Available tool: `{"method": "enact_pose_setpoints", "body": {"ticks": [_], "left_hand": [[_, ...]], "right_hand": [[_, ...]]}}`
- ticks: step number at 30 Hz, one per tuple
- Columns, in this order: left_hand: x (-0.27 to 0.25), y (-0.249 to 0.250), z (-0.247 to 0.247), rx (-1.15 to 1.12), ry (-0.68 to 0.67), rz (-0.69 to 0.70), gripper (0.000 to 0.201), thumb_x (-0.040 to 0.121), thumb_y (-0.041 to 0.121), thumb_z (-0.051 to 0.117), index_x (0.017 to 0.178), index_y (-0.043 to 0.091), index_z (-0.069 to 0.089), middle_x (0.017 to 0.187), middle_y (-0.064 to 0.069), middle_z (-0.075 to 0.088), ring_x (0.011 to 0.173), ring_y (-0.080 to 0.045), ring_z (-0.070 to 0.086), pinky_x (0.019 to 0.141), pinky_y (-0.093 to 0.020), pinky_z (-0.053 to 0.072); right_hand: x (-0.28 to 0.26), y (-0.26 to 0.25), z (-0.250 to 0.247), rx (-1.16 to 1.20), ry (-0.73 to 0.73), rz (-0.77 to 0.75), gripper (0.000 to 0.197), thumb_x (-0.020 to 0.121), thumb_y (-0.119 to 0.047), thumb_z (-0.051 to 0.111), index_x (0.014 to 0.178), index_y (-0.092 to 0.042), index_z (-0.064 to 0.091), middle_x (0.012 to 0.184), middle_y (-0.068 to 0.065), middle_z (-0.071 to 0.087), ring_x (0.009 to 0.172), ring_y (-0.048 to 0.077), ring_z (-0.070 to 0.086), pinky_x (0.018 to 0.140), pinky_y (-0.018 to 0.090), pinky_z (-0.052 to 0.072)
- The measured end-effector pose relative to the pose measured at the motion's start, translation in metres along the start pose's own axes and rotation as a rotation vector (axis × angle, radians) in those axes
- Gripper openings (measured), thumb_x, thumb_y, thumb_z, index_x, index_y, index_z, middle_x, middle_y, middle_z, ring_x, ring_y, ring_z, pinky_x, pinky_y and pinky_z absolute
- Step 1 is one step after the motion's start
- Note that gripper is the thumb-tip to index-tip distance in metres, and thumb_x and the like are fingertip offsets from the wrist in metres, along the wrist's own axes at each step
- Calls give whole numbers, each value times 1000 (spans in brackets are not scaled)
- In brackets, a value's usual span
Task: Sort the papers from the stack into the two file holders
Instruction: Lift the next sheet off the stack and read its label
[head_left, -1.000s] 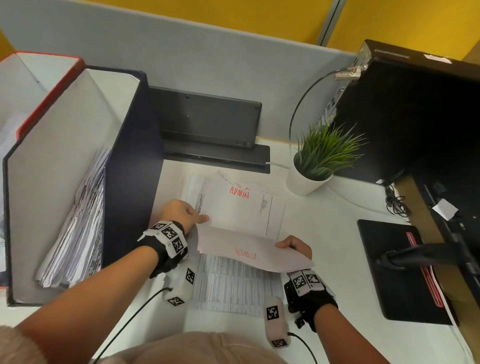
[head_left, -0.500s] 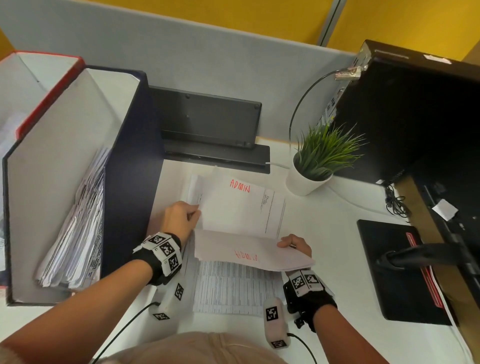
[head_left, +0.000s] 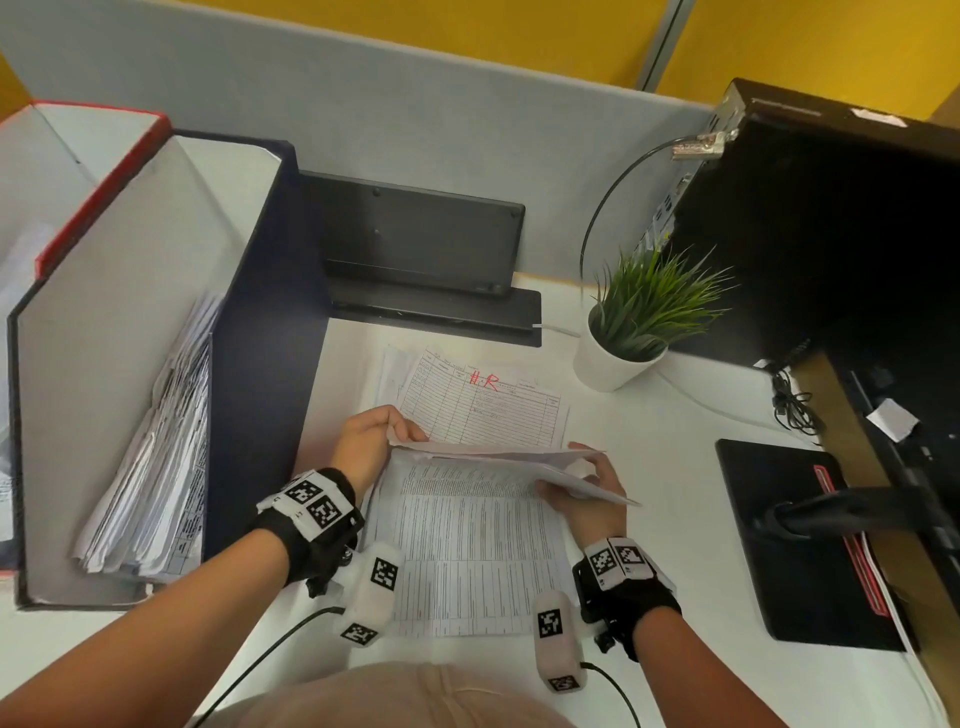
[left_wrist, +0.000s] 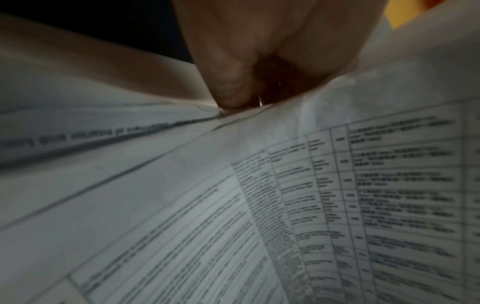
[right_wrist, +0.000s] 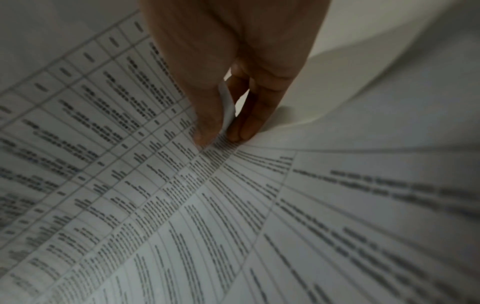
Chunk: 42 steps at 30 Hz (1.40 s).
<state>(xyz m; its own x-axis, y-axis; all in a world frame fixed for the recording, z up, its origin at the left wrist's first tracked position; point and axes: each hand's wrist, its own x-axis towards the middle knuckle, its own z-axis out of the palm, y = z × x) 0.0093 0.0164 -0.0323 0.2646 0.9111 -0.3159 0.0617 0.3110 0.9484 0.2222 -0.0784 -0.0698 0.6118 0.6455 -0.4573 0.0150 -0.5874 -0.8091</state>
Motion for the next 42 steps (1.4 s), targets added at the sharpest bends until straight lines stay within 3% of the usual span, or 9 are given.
{"method": "enact_pose_setpoints", "body": {"ticks": [1,5,9,11,14,22,28,33,42], "left_hand": [[0,1,0,-7,-7,-25,34,82,-13,31,62,5,52,79,-17,61,79,-27,57,70,-24,51],[3,0,0,-17,-45,-128,36,97,26,35,104,7,65,107,-10,68,103,-27,61,94,-39,45],[2,2,3,-66,-105,-130,47,89,62,33,114,32,60,113,6,66,109,-15,60,96,-34,43],[-4,5,7,119,-132,-46,24,88,49,50,107,36,58,107,16,65,106,-9,61,82,-22,48],[-9,7,12,379,-120,131,38,88,17,61,124,21,51,118,6,61,108,-10,58,84,-21,49],[-27,57,15,88,112,506,31,84,9,66,106,29,56,98,23,62,92,13,61,69,-3,48],[-29,36,12,70,166,371,34,83,8,66,116,3,61,104,5,64,90,2,62,69,-4,49],[-25,39,8,18,184,389,25,83,11,67,104,24,63,95,19,63,84,15,62,66,-3,48],[-15,27,5,184,173,181,32,81,15,69,111,5,65,103,-3,69,80,-3,63,61,-9,50]], "right_hand": [[0,0,0,-122,14,40,33,82,1,64,110,-9,50,123,14,59,108,24,58,80,21,46],[-8,0,-5,27,80,-200,24,76,-24,75,90,-8,63,97,13,64,89,25,61,85,36,49],[-11,-16,0,179,114,-236,36,88,-25,62,119,-9,58,117,7,63,103,18,58,88,29,47],[-13,-25,1,237,142,-267,35,89,-21,60,122,-10,57,117,6,63,103,16,58,86,27,46],[-20,-40,1,301,201,-344,28,89,-16,61,116,-9,57,112,5,63,105,20,60,84,27,48],[-58,-107,-17,584,114,-725,29,88,-13,62,112,-28,54,111,-15,65,107,0,61,85,16,52],[-60,-81,1,452,-19,-580,29,80,-7,69,103,-23,61,96,-17,65,94,1,65,85,25,55],[-50,-74,6,525,-31,-567,27,78,-14,73,94,-34,63,89,-27,70,92,-6,65,72,13,54],[-41,-57,25,402,-14,-474,35,81,-12,70,105,-32,56,97,-22,60,99,5,61,88,23,50]]}}
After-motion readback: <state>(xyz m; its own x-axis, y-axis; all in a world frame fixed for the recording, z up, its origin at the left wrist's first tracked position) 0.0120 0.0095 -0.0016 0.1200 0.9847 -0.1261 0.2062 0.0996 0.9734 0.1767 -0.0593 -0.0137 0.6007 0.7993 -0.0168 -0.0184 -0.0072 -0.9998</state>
